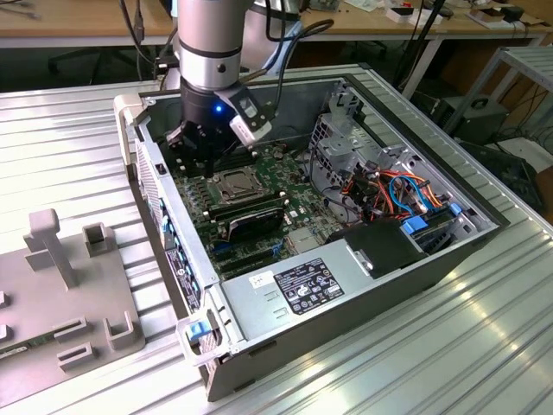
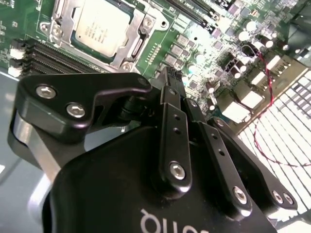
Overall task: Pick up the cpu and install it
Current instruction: 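Install the first cpu locking lever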
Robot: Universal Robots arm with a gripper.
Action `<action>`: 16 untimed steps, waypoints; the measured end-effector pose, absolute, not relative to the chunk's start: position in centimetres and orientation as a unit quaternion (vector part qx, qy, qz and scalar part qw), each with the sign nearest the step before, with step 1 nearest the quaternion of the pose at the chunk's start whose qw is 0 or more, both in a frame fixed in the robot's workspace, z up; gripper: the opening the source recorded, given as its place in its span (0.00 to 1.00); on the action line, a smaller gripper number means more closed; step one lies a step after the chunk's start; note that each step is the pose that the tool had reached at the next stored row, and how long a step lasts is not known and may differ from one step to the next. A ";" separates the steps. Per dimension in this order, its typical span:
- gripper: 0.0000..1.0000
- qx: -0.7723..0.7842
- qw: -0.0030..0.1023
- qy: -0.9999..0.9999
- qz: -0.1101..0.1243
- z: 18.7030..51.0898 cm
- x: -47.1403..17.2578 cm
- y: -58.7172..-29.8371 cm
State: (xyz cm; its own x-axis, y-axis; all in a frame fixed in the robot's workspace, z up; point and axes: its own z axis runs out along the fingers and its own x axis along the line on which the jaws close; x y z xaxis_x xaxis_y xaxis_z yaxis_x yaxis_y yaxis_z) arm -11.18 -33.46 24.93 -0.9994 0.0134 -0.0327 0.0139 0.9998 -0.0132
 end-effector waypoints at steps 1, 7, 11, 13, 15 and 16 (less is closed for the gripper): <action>0.11 0.007 0.016 1.000 -0.007 25.1 -11.2 -33.5; 0.11 0.007 0.016 1.000 -0.007 25.8 -11.2 -33.5; 0.11 0.007 0.016 1.000 -0.007 25.8 -11.2 -33.1; 0.11 0.007 0.016 1.000 -0.007 25.8 -11.2 -33.0; 0.11 0.007 0.016 1.000 -0.007 25.8 -11.2 -32.8; 0.11 0.007 0.016 1.000 -0.007 25.8 -11.2 -32.6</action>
